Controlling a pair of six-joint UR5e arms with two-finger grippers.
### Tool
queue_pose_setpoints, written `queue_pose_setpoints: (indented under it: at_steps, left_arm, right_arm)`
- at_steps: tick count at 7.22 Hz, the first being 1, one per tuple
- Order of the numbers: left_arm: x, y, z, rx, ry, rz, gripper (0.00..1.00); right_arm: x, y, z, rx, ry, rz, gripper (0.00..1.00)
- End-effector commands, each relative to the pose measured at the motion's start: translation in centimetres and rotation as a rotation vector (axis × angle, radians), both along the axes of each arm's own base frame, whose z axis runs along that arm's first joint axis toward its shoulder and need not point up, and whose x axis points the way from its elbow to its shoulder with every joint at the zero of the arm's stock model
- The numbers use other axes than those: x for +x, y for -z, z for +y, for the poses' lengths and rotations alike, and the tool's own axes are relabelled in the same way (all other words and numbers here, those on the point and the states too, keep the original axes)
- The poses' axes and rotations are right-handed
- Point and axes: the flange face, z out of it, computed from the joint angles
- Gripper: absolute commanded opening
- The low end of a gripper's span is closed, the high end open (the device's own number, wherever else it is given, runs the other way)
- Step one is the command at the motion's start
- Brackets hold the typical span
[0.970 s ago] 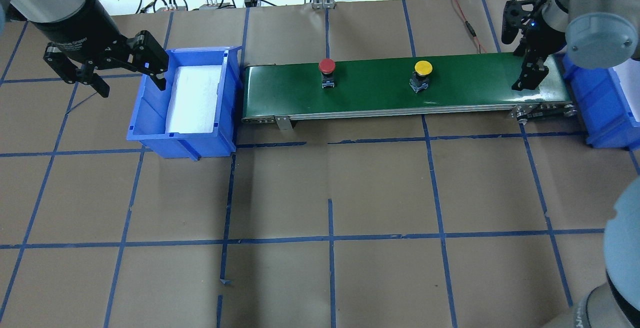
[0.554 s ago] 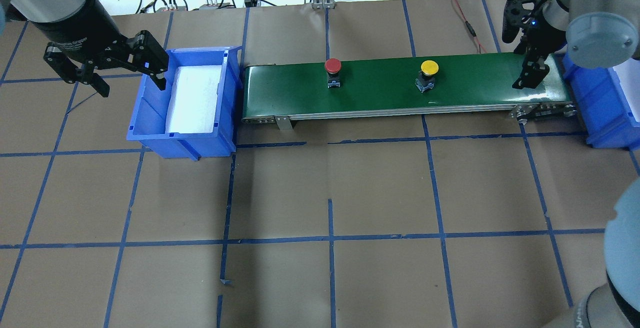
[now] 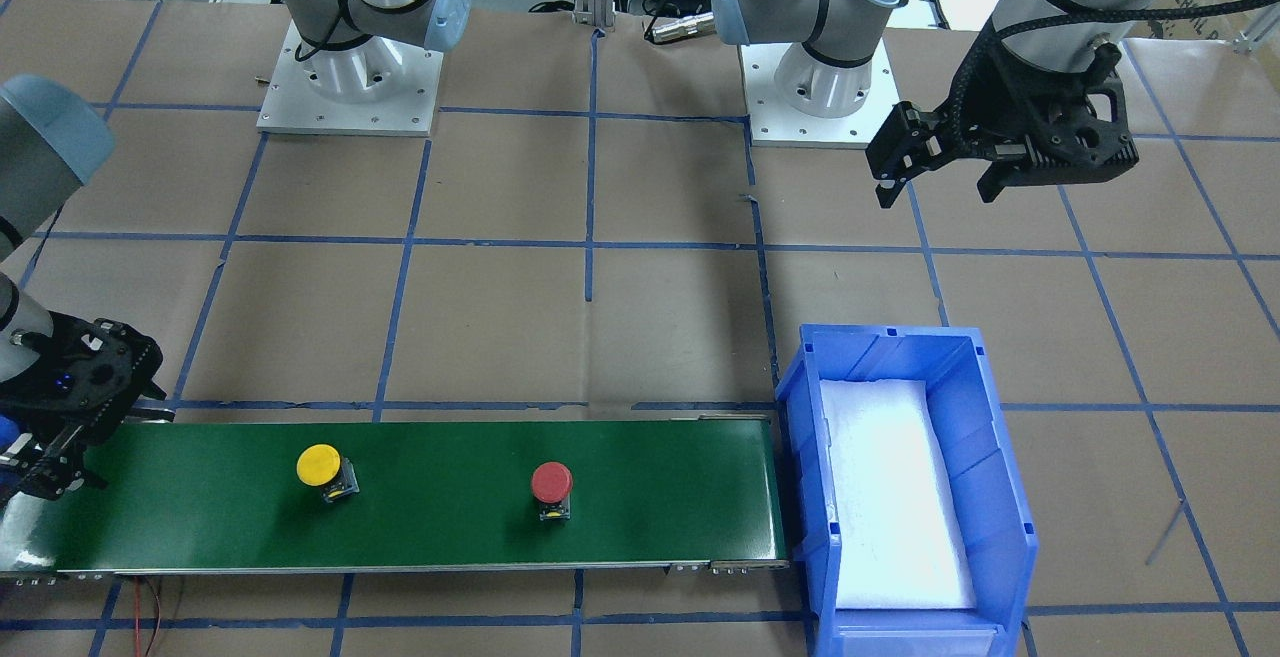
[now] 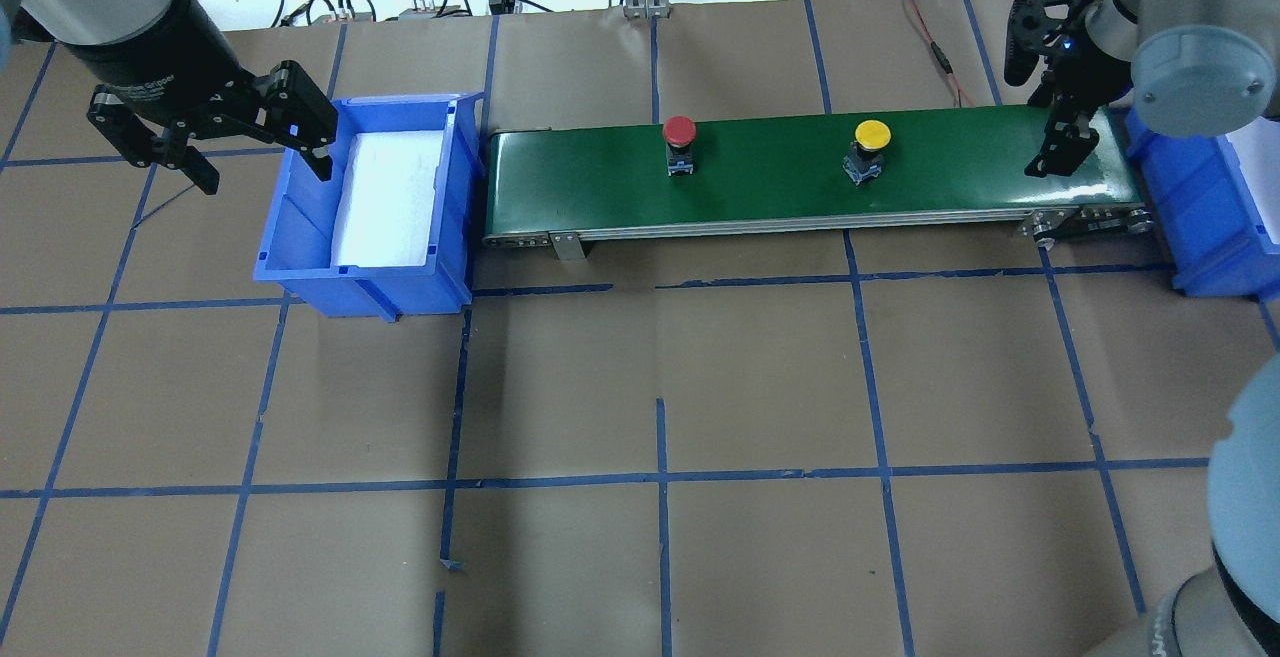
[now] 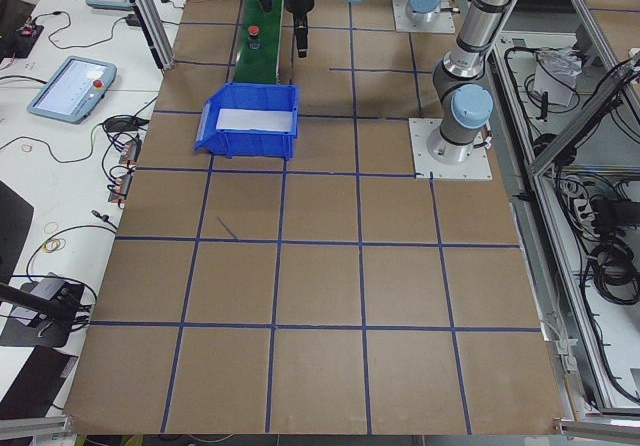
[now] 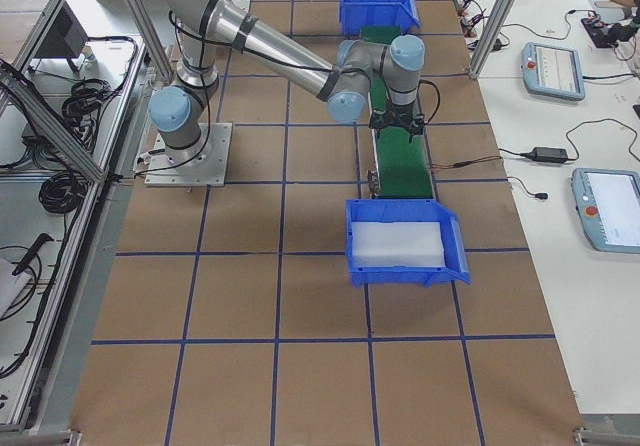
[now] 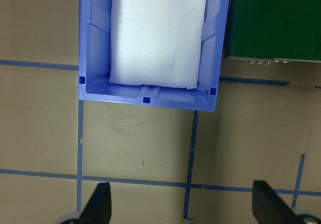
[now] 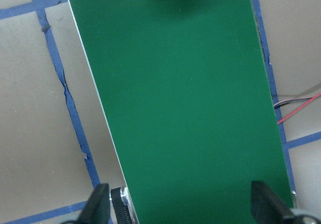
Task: Transport two buttons from left to right
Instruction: 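Lower the right gripper to the belt's far end near the right bin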
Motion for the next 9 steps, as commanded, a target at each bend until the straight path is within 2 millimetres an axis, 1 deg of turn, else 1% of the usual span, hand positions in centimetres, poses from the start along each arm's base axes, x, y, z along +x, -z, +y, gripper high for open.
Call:
queue_pose_setpoints:
  at_steps: [1, 4, 5, 6, 7, 9]
  left_arm:
    - [0.0, 0.1, 0.0, 0.001, 0.002, 0.000, 1.00]
    - [-0.1, 0.0, 0.0, 0.000, 0.002, 0.000, 1.00]
    - [-0.1, 0.0, 0.0, -0.002, 0.002, 0.000, 1.00]
    - [-0.1, 0.0, 0.0, 0.000, 0.002, 0.000, 1.00]
    - [-0.1, 0.0, 0.0, -0.002, 0.002, 0.000, 1.00]
    - [-0.1, 0.0, 0.0, -0.002, 0.002, 0.000, 1.00]
  right_arm:
    - [0.0, 0.1, -0.1, 0.002, -0.005, -0.003, 1.00]
    - [0.0, 0.0, -0.2, 0.009, -0.120, 0.000, 1.00]
    - [0.0, 0.7, -0.2, 0.034, -0.182, 0.000, 1.00]
    - [-0.1, 0.8, -0.4, 0.039, -0.224, 0.004, 1.00]
    - [-0.3, 1.3, -0.8, 0.050, -0.263, 0.003, 1.00]
    - [-0.3, 1.3, -0.8, 0.050, -0.291, 0.006, 1.00]
